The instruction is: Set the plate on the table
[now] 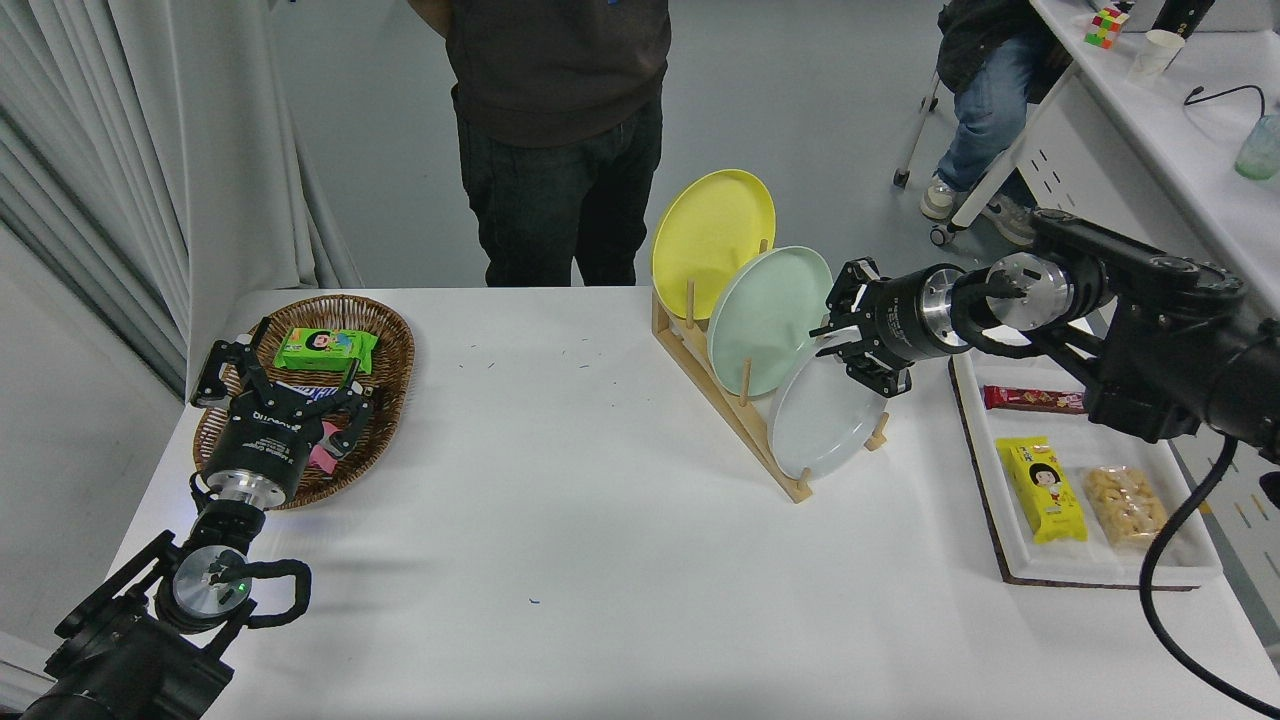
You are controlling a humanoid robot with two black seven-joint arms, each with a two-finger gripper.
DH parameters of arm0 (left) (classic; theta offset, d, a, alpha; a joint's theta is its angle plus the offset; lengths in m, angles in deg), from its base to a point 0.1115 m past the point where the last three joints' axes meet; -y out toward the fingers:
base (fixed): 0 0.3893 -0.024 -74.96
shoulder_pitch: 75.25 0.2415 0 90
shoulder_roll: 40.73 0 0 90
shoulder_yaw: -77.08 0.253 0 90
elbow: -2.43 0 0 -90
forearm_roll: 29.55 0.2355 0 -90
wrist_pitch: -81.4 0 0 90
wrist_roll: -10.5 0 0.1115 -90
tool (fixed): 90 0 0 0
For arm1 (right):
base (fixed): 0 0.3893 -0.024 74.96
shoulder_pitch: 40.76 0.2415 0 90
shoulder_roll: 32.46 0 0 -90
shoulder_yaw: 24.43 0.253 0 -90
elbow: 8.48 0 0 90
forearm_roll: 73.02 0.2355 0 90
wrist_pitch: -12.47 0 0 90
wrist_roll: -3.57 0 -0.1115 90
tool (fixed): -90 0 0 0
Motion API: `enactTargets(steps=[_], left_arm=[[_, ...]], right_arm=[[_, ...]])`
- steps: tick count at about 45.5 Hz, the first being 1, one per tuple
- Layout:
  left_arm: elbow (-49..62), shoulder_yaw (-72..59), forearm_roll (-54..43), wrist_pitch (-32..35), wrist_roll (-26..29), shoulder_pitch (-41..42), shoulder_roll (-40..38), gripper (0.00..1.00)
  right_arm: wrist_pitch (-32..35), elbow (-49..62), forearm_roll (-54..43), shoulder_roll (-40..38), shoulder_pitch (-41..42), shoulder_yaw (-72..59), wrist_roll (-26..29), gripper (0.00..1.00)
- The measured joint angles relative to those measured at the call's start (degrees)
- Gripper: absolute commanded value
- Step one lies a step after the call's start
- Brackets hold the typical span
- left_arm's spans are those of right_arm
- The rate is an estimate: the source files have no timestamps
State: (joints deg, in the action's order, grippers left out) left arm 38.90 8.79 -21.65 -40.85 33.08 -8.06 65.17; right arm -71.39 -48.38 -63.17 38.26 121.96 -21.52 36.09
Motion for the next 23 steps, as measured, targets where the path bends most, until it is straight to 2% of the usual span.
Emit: enactTargets(steps=[23], left_arm=[[0.0,0.0,0.0,0.0,0.0,0.0,0.0,0.98]], right_arm=[[0.2,-0.6,0.0,-0.2,0.1,0.0,0.0,0.14]])
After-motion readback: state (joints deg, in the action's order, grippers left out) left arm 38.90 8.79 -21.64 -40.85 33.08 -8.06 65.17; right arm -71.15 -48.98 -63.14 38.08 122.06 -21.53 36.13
